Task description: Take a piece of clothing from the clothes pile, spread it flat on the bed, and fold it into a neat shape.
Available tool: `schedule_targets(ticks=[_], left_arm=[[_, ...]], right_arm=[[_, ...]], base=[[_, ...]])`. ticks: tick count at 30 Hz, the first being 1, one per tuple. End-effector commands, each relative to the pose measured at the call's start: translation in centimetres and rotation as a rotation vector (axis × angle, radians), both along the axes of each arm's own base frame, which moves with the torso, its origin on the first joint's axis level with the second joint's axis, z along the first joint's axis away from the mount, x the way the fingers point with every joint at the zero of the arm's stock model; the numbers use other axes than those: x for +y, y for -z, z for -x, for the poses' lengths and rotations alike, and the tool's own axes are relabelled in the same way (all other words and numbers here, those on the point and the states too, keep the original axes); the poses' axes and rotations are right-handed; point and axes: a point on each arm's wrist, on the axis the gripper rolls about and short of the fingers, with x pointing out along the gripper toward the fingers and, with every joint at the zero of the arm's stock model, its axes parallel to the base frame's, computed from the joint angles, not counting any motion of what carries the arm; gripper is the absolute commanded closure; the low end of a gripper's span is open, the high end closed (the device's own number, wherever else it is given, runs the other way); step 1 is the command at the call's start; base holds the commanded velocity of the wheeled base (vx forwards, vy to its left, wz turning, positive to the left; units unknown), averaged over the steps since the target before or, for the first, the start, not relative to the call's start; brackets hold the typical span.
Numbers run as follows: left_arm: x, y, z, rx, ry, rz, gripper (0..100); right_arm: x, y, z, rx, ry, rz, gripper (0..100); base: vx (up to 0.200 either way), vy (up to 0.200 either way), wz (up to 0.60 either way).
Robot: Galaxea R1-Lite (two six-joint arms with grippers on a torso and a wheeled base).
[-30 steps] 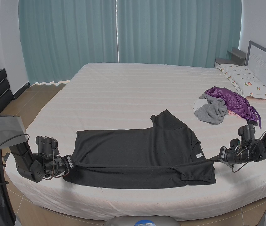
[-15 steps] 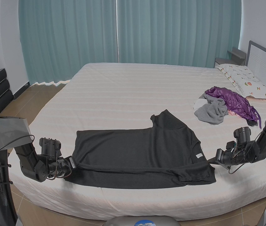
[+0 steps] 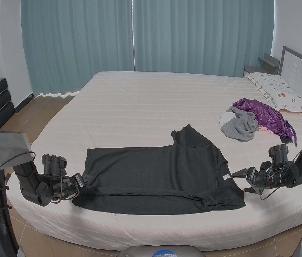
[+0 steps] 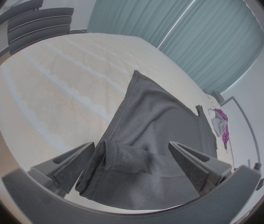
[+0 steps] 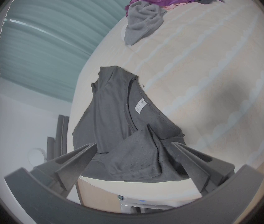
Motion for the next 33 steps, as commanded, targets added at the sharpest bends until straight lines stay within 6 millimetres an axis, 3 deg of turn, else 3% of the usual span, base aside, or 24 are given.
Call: schedule_targets(ticks=[1, 6, 17, 21, 27, 33], left_arm=[[0.3, -3.3, 0.7, -0.071, -0.058, 0.069, 0], [0.3, -4.3, 0.7, -0.091, -0.117, 0.158, 0], [-0.6, -3.8, 1.5, -0.051, -0.088, 0.151, 0], [-1.8, -4.5, 2.5, -0.025, -0.046, 0.148, 0], [-4.3, -3.8, 4.1, 0.105, 0.036, 0.112, 0], [-5.0, -2.9, 4.6, 0.182, 0.082, 0.06, 0]], right_arm=[[0.1, -1.5, 1.9, -0.041, 0.068, -0.063, 0], [-0.1, -0.7, 3.2, -0.048, 0.133, -0.135, 0], [0.1, 0.6, 3.8, -0.037, 0.141, -0.171, 0], [0.2, 0.6, 3.8, -0.035, 0.138, -0.17, 0], [0.2, 0.7, 4.0, -0.028, 0.137, -0.168, 0], [0.2, 0.8, 4.1, -0.026, 0.134, -0.166, 0]], base=[[0.0, 0.0, 0.0], [0.0, 0.0, 0.0], [0.055, 0.0, 0.0], [0.0, 0.0, 0.0], [0.0, 0.0, 0.0], [0.0, 0.0, 0.0]])
